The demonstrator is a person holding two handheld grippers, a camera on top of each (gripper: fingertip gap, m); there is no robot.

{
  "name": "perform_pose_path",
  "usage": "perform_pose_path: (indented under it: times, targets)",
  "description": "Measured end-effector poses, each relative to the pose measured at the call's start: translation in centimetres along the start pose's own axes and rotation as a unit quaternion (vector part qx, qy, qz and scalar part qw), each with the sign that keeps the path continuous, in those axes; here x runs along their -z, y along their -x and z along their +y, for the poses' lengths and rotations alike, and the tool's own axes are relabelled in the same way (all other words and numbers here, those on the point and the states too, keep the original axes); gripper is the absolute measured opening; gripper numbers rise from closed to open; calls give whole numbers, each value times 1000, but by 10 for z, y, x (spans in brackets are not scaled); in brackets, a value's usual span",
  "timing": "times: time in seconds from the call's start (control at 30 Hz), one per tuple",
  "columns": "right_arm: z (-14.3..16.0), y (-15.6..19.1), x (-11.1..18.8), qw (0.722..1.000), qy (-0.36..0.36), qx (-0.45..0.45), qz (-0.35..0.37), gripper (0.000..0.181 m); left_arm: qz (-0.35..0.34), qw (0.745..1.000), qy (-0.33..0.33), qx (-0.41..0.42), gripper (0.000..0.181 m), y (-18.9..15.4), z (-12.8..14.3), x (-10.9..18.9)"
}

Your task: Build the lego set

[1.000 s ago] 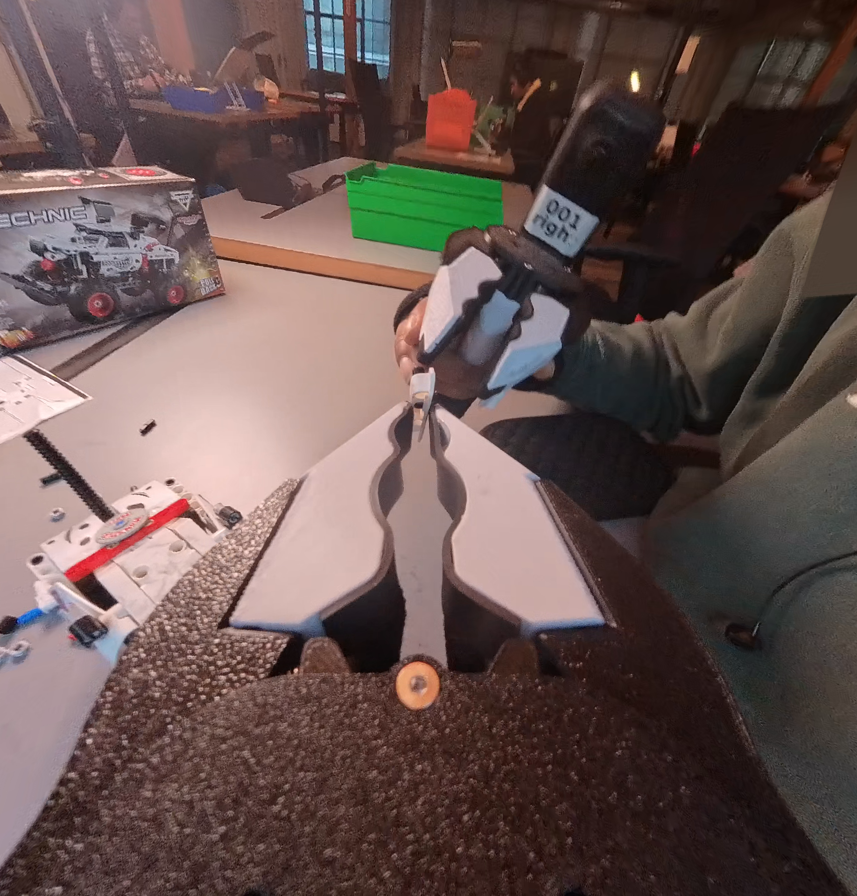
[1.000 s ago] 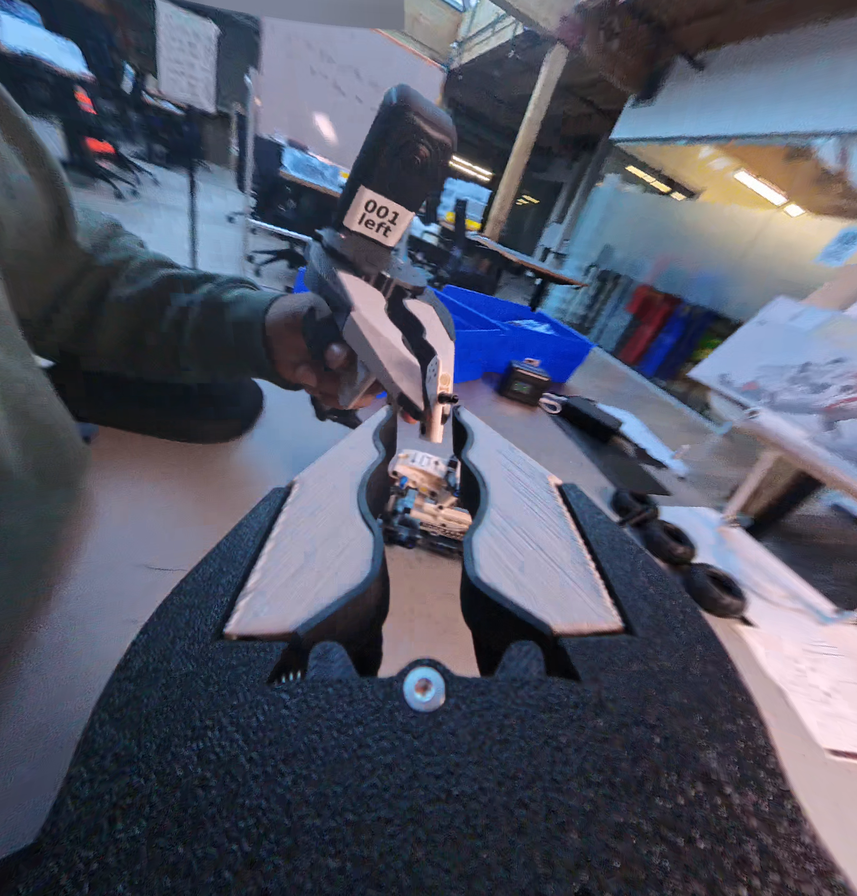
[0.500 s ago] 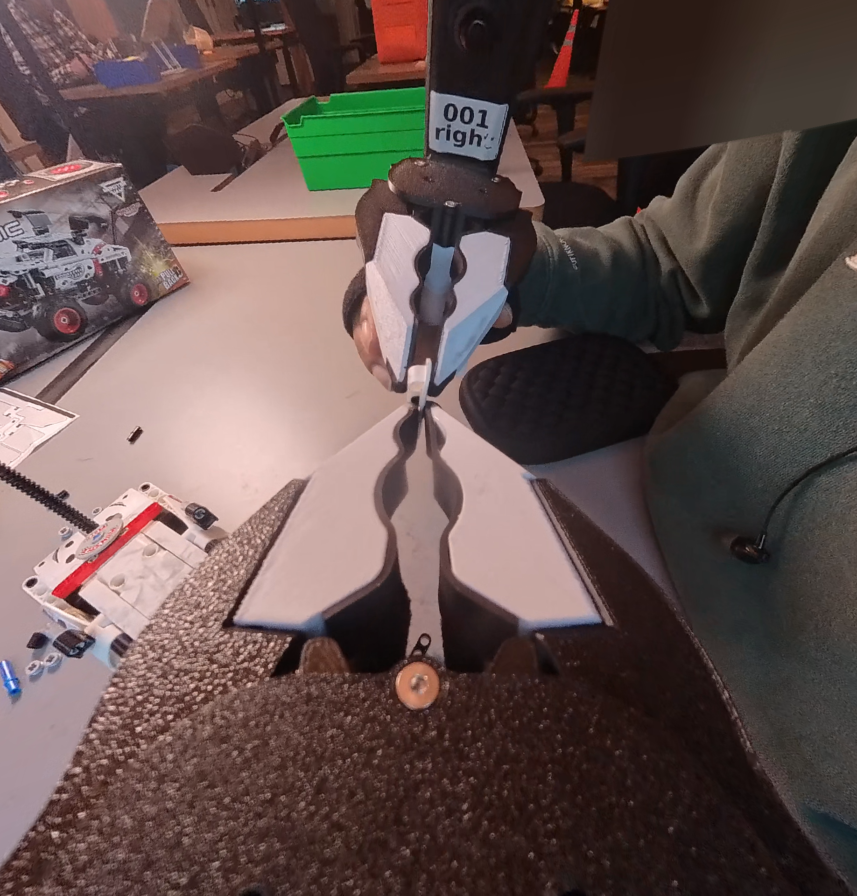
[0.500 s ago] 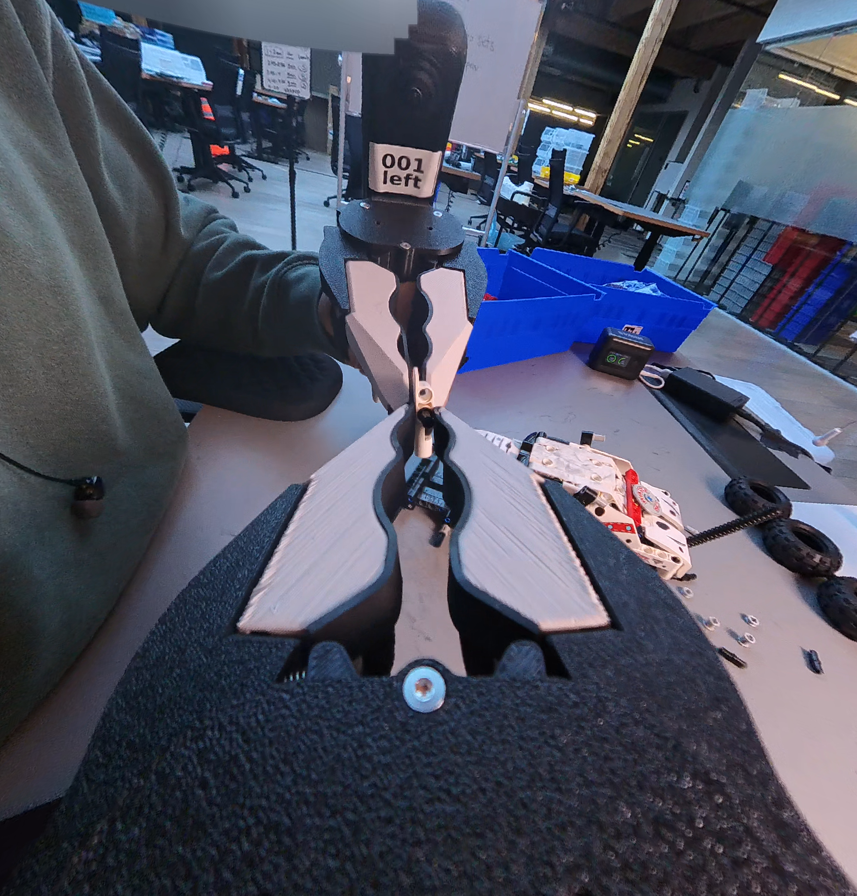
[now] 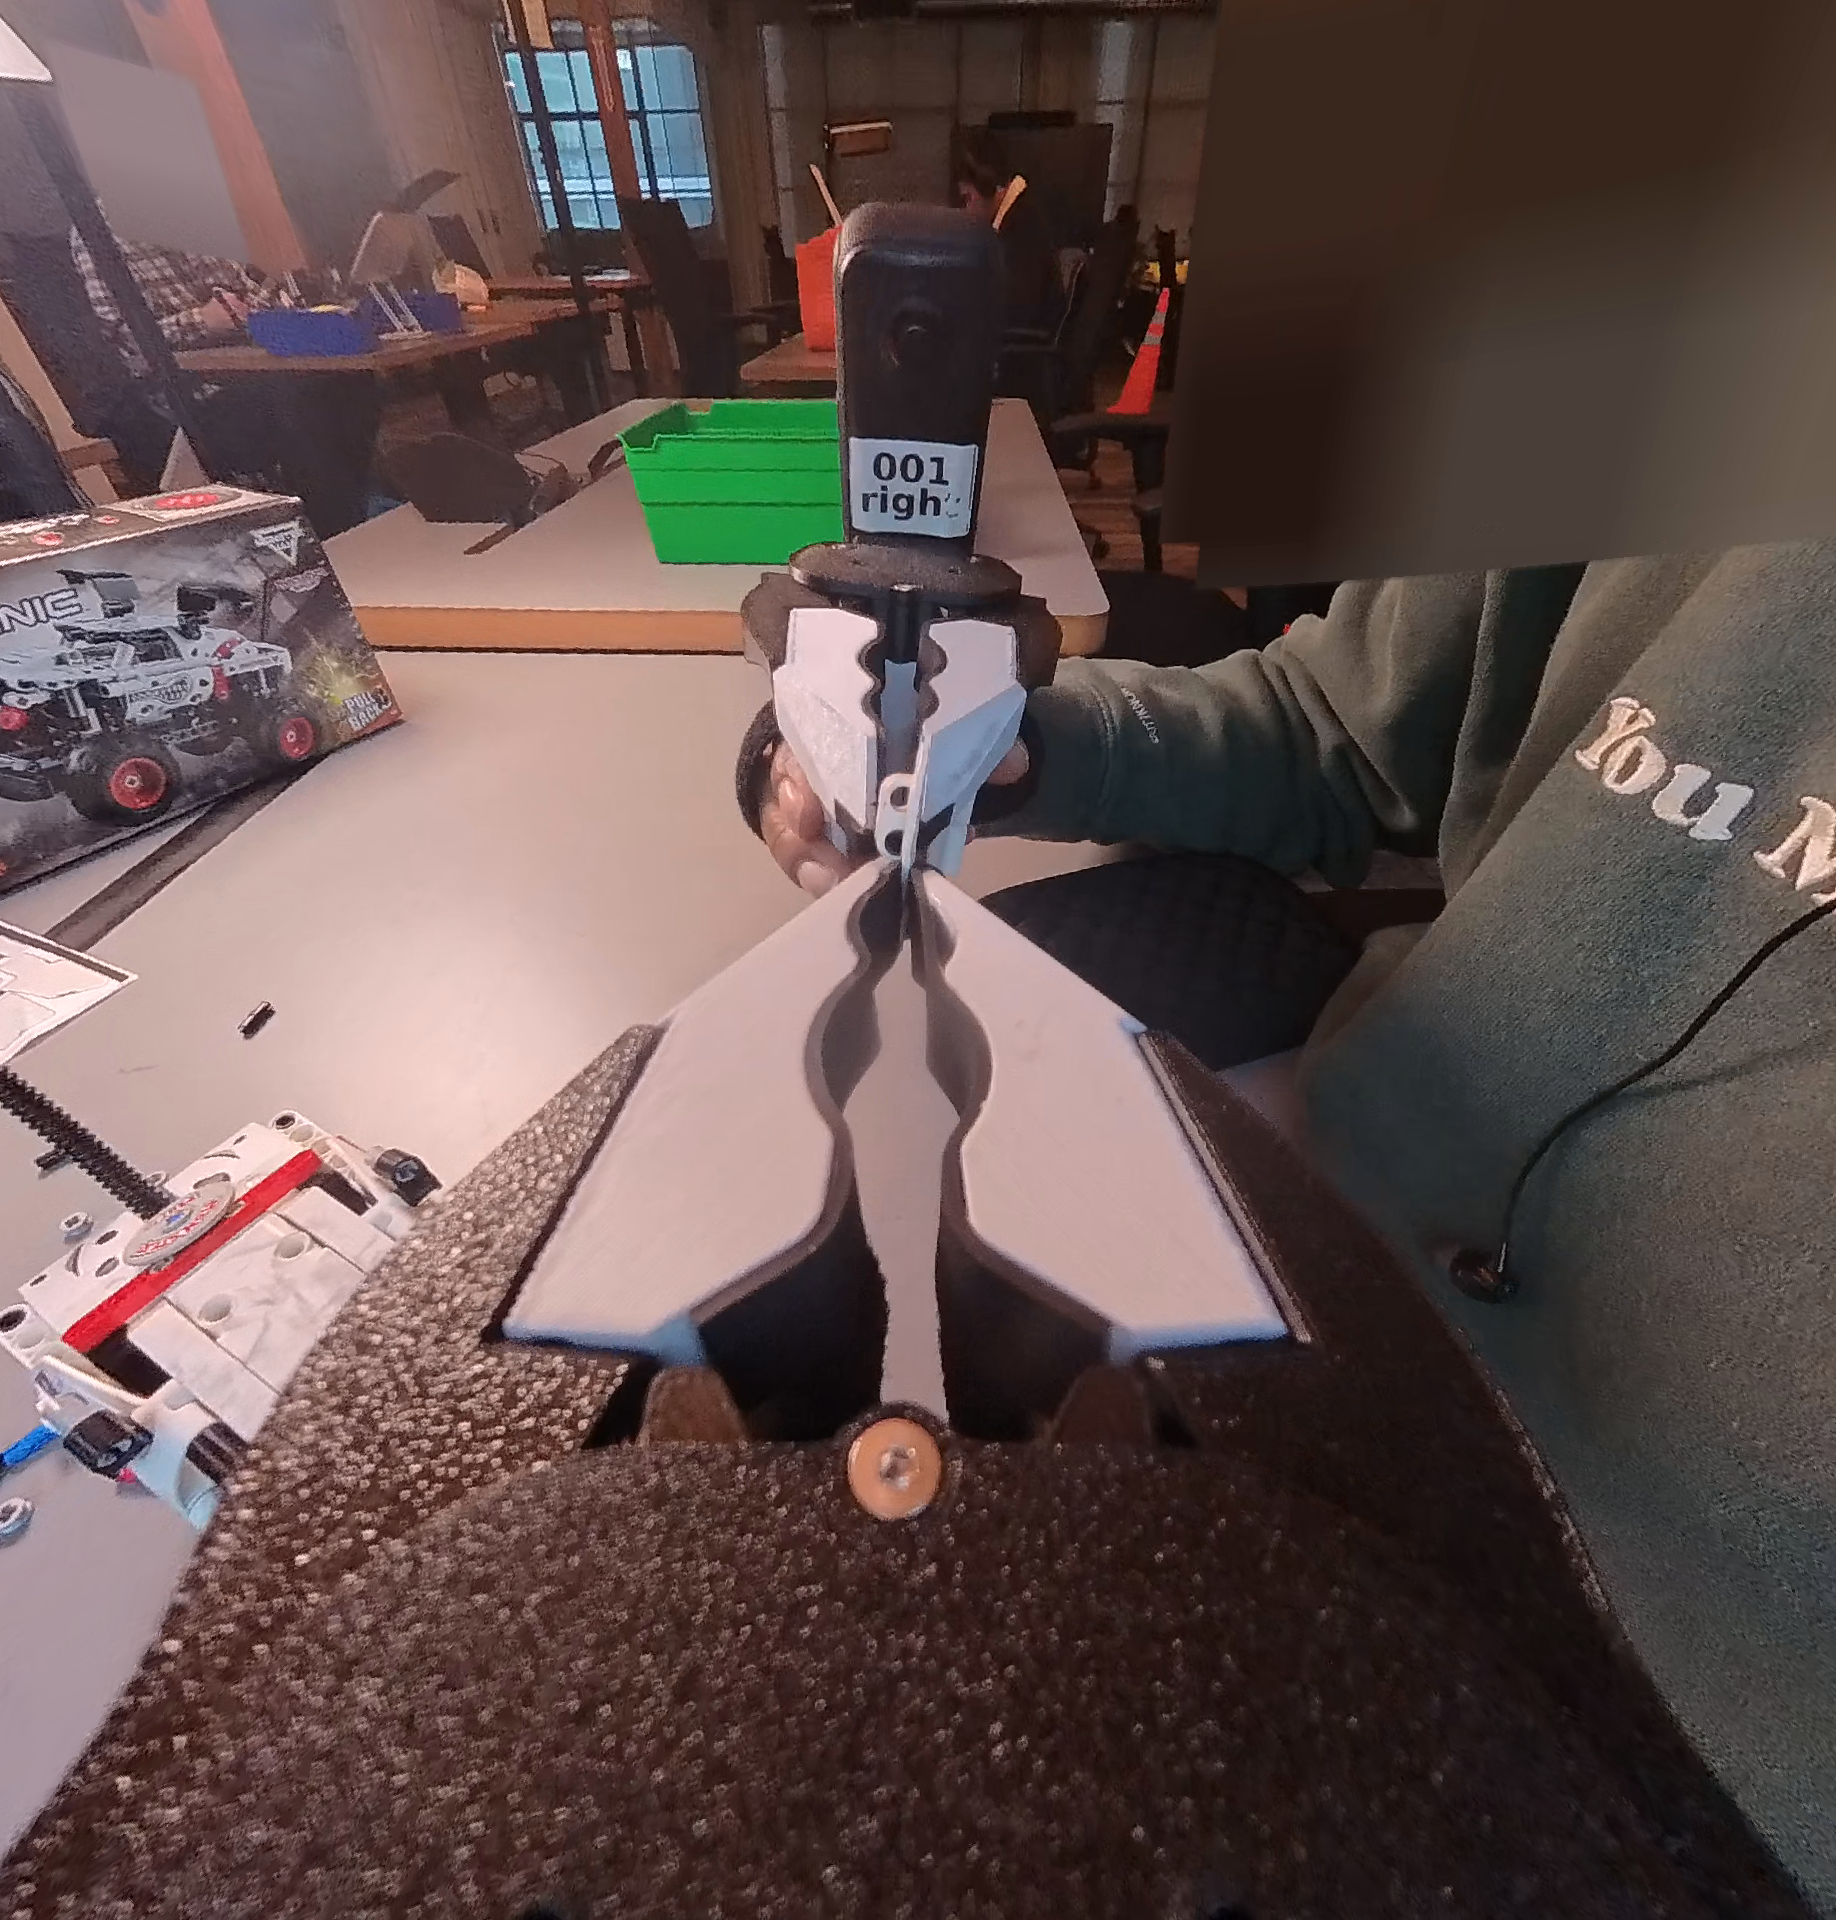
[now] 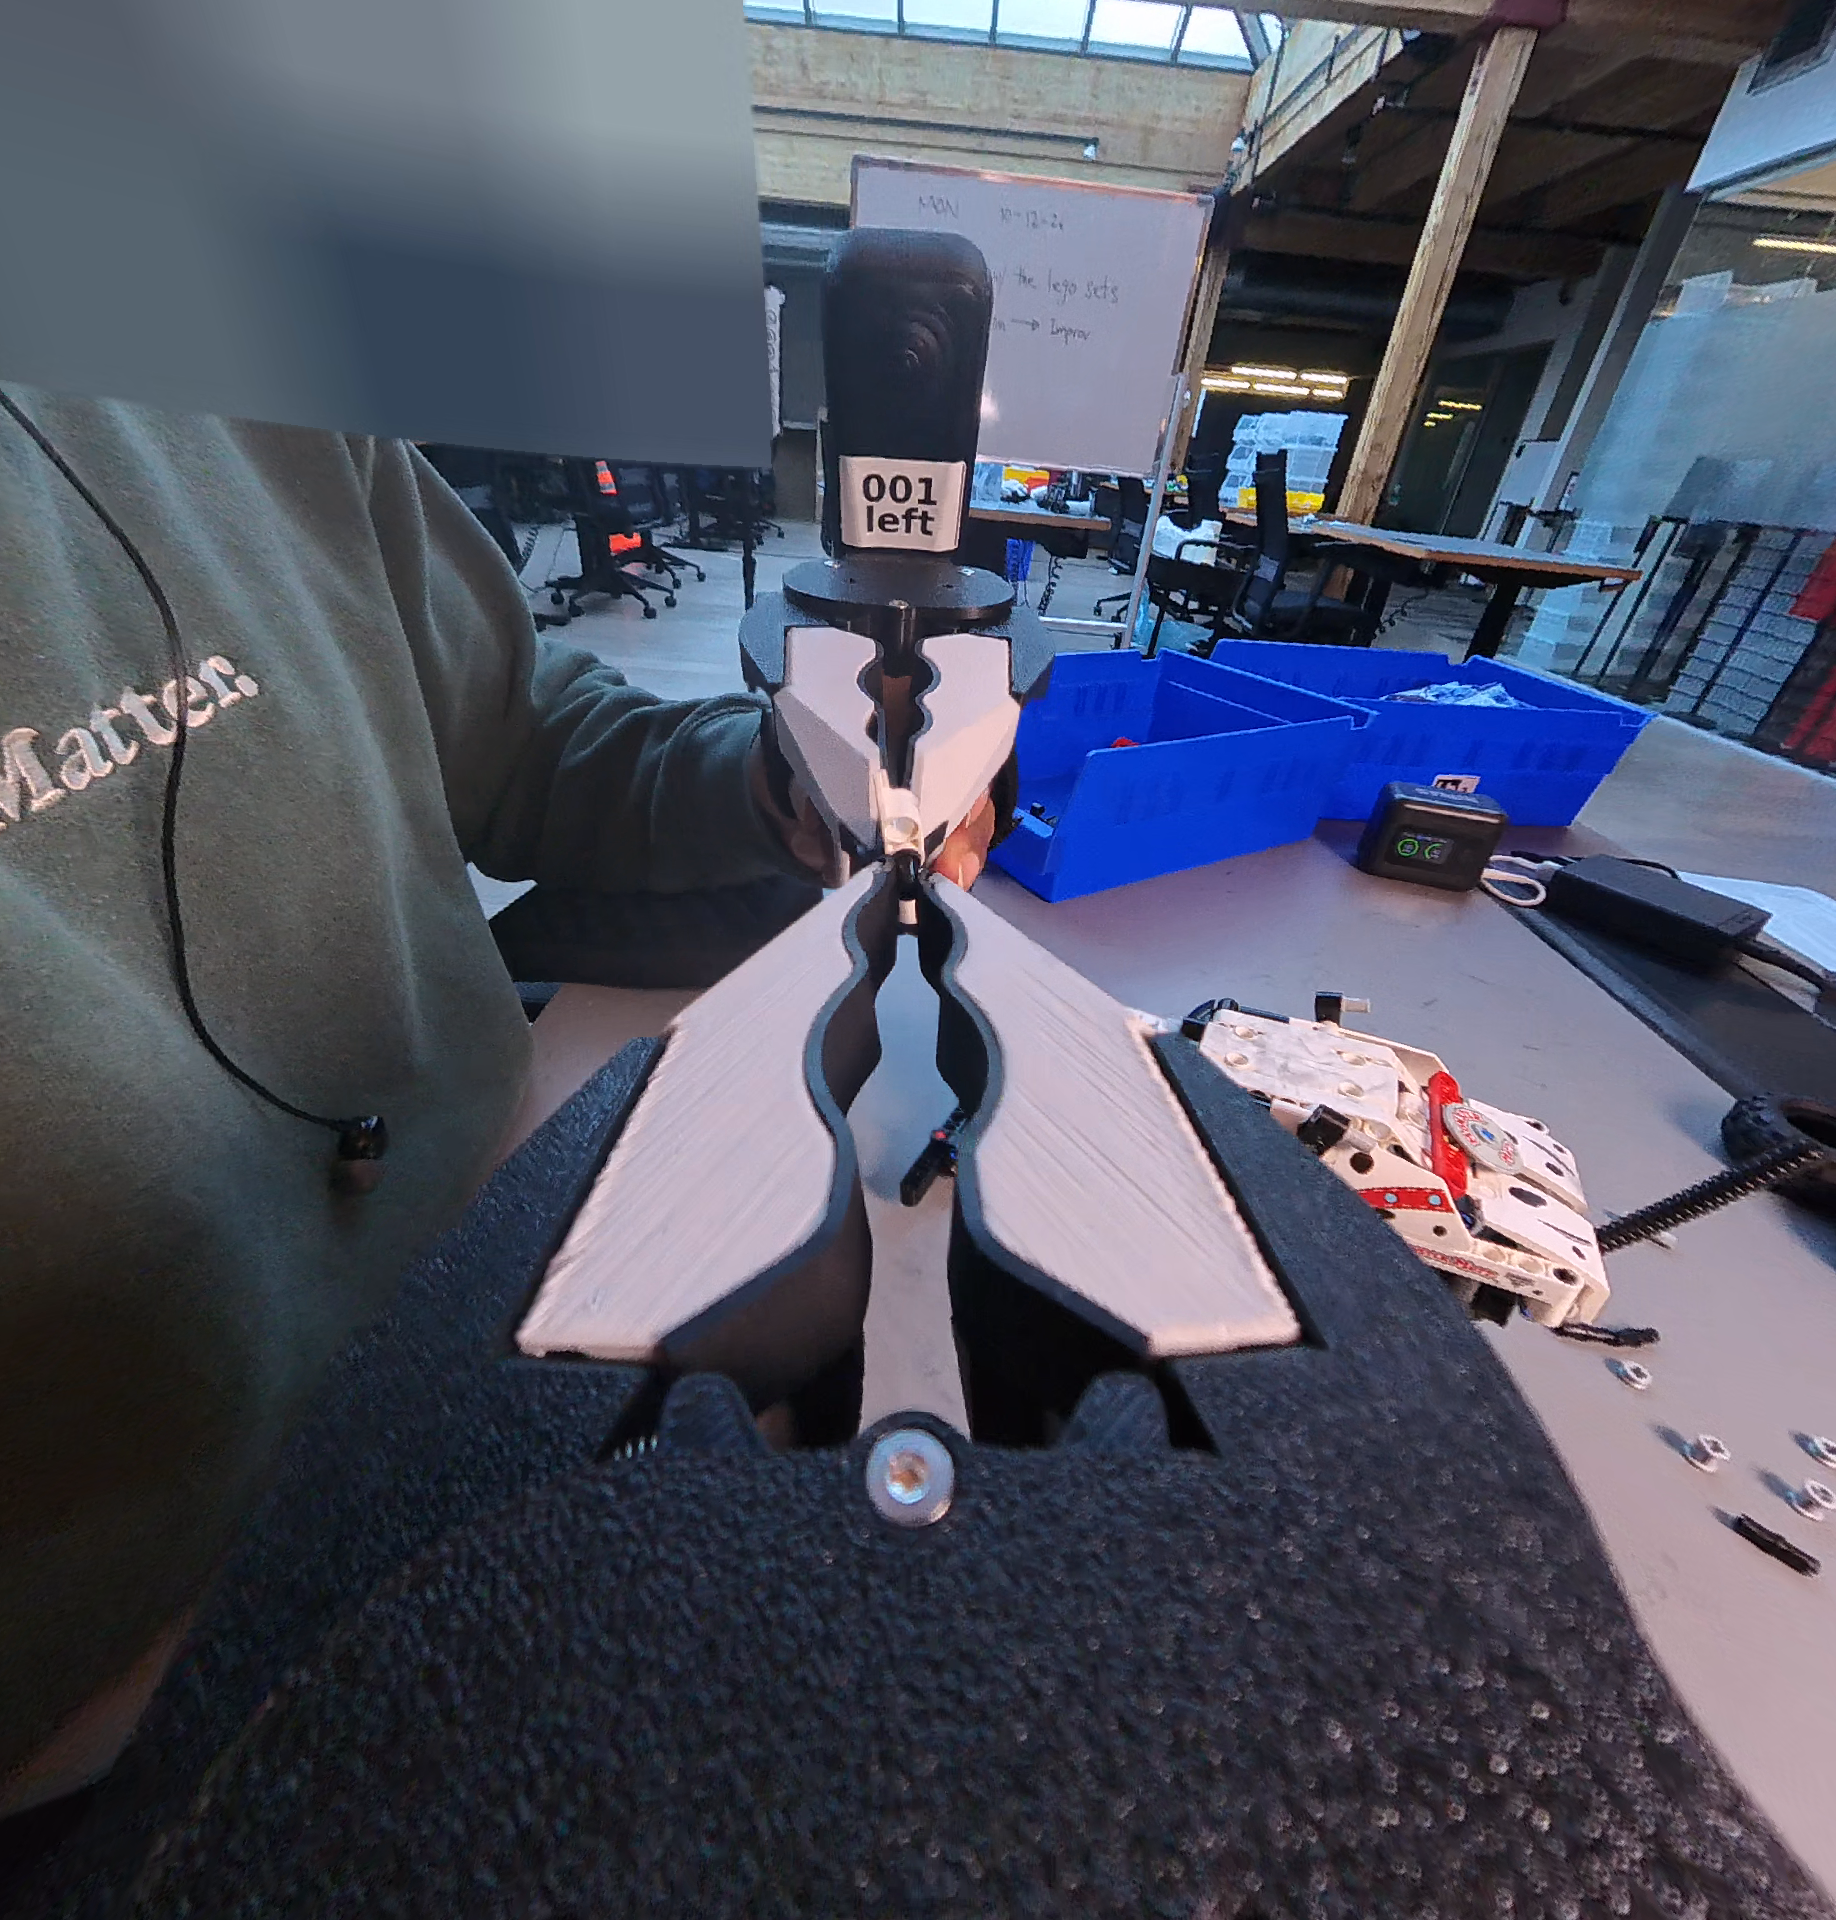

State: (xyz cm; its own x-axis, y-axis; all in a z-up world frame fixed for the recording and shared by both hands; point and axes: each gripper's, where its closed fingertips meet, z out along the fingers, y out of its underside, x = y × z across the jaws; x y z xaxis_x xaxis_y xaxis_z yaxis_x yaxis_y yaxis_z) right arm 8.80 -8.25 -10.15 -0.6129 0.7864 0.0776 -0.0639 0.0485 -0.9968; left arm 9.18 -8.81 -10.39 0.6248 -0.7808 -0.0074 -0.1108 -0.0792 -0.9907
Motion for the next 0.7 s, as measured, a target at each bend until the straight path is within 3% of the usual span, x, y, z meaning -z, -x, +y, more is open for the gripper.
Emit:
perform_pose_path:
  times: [0.1, 0.17, 0.2, 0.37, 0.53, 0.7]
  targets:
    - [-2, -4, 5, 1000, -16, -6, 9, 1, -8, 999, -38, 23, 0, 9, -11, 11]
    - [-7, -22, 35, 997, -49, -46, 37, 1, -41, 993, -98, 49, 0, 32, -32, 51]
    - [-2, -27, 41, 997, -38, -47, 53, 1, -63, 993, -89, 44, 0, 41, -29, 60]
    - [42, -77, 43, 986, 71, -30, 146, 2, -108, 990, -49, 72, 0, 67, -4, 64]
    - [122, -176, 82, 918, 291, -7, 270, 3, -188, 978, -23, 88, 0, 106, 32, 79]
    - [171, -243, 62, 888, 372, -35, 267, 3, -179, 975, -40, 124, 0, 111, 45, 78]
